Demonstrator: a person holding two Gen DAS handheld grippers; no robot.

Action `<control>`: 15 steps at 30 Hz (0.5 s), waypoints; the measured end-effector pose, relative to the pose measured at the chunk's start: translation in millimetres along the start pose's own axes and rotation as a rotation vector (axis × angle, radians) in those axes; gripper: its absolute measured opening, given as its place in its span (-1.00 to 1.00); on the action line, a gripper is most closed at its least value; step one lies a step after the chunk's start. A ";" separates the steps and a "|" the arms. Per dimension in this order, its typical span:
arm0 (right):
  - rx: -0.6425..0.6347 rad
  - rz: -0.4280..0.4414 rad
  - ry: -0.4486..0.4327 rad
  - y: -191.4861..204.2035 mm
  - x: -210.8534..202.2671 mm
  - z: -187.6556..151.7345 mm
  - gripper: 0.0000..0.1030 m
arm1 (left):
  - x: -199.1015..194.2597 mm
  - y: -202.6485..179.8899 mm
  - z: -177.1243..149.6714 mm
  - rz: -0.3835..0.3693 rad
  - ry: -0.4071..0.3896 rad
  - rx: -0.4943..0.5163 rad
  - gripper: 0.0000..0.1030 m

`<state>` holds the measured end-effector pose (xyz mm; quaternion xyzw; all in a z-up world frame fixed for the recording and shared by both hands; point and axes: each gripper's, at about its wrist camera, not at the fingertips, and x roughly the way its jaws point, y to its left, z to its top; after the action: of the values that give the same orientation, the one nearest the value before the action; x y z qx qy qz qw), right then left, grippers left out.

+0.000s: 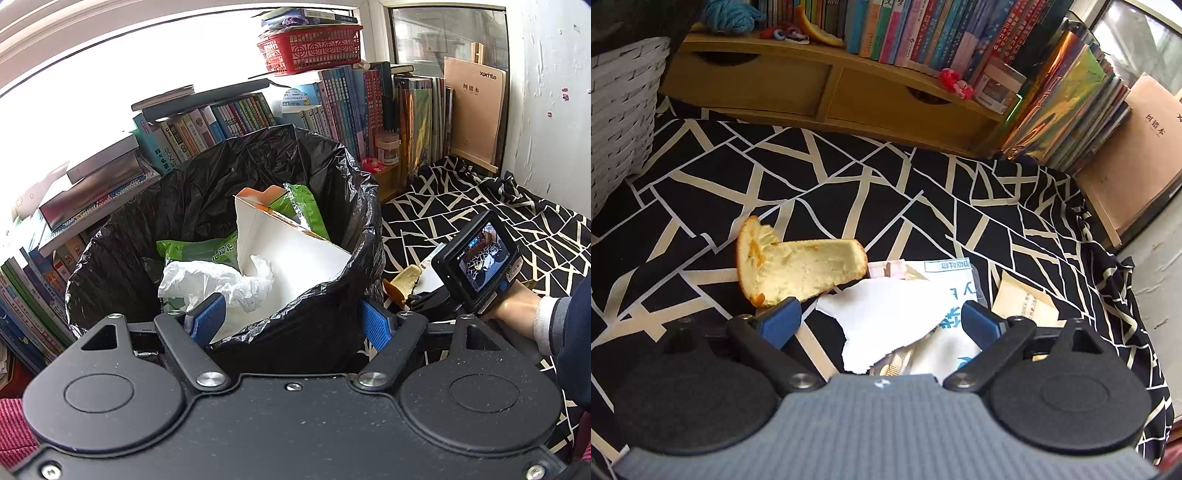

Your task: Collect trash

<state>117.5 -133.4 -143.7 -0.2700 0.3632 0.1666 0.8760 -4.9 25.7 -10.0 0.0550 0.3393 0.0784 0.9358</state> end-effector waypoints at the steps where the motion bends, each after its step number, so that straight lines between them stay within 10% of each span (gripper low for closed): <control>1: 0.003 0.003 0.001 -0.8 0.7 0.3 0.88 | 0.7 0.7 -0.2 0.000 0.001 0.001 0.47; 11: 0.028 0.018 -0.036 0.9 -14.1 9.9 0.21 | 0.8 1.3 -0.3 -0.003 -0.002 0.003 0.47; 15: 0.057 0.031 -0.063 -1.8 -20.6 14.4 -0.35 | 0.8 1.4 -0.5 -0.004 -0.002 0.002 0.47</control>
<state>112.2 -128.3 -119.6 -0.2336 0.3442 0.1783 0.8917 -4.8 27.3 -10.6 0.0556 0.3388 0.0763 0.9361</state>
